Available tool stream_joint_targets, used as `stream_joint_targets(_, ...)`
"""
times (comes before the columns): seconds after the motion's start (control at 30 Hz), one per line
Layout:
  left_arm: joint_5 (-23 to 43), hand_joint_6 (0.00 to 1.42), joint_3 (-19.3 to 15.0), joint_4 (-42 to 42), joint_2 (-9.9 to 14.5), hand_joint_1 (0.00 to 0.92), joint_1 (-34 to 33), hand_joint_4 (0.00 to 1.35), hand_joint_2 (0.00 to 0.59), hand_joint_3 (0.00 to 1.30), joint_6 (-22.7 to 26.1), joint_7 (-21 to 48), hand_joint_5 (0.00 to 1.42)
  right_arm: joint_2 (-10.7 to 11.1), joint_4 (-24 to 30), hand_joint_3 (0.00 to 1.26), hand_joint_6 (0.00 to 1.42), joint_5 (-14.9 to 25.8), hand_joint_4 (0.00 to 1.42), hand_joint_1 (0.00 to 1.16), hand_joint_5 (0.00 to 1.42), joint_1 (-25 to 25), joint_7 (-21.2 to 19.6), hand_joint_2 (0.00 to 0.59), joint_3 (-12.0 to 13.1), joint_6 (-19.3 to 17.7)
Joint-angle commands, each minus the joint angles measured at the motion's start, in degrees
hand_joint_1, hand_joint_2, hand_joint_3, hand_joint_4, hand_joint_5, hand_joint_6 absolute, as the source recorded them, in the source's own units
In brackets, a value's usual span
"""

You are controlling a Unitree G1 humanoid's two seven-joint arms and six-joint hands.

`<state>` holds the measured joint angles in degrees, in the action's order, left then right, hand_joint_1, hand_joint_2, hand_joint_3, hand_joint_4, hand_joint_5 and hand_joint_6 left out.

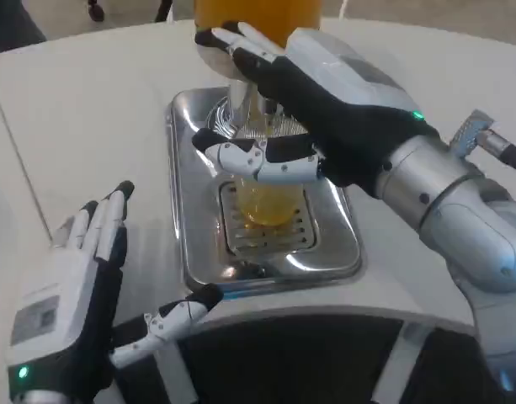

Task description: Grasp the cup under the faucet to collect the drink, then remove the cup.

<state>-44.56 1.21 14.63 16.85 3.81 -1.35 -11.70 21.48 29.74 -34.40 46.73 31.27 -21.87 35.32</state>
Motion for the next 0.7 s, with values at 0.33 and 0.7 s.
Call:
stream_joint_targets(0.33, -0.2, 0.0, 4.3, -7.0, -3.1, 0.27, -8.2, 0.0, 0.058, 0.0, 0.5, -4.0, 0.0, -1.8, 0.1, 0.09, 0.1, -0.8, 0.01, 0.61, 0.05, -0.4, 2.6, 0.408, -1.9, -0.9)
stream_joint_targets(0.7, 0.7, 0.01, 5.5, -10.1, -3.4, 0.276, -10.8, 0.0, 0.052, 0.0, 0.5, -5.1, 0.0, -2.7, -0.4, 0.09, 0.1, -1.2, 0.01, 0.61, 0.05, -0.9, 2.6, 0.408, -0.6, -0.5)
